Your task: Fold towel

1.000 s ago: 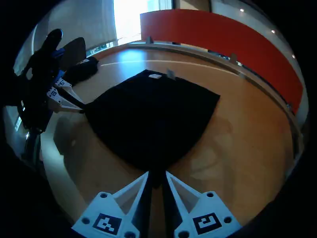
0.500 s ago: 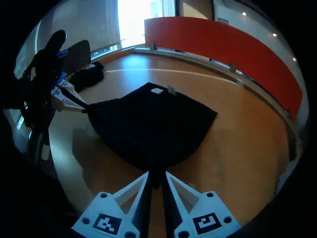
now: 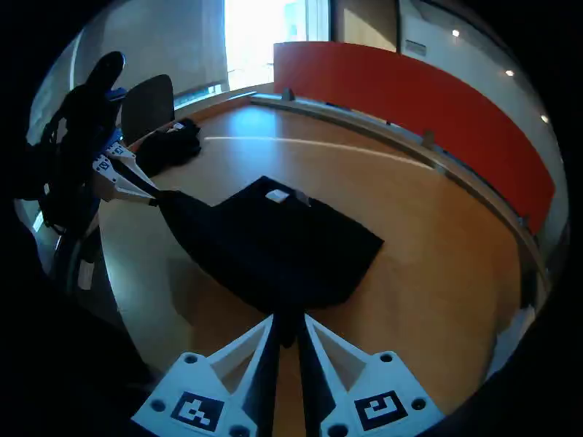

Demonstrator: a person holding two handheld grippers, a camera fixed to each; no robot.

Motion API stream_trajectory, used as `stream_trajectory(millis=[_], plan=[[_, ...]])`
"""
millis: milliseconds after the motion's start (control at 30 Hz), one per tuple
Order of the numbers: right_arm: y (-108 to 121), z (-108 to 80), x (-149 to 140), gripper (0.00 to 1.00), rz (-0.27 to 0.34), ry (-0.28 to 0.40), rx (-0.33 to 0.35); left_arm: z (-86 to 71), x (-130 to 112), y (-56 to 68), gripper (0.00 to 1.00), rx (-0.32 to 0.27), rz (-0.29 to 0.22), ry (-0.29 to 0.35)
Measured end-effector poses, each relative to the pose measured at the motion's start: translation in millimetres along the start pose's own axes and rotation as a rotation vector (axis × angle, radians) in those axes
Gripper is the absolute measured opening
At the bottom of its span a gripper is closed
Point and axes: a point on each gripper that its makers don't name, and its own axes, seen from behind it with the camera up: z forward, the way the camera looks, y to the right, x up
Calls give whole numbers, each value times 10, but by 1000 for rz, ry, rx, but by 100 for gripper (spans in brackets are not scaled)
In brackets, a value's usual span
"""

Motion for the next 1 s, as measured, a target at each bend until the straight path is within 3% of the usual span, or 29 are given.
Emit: stream_trajectory(millis=[567,1000], plan=[[-224,-249,-1,15,1,-22,41,-222,4,57,16,-10,-24,-11],[-177,-202,2,15,20,-36,41,-131,89,8,16,1,-18,-6]])
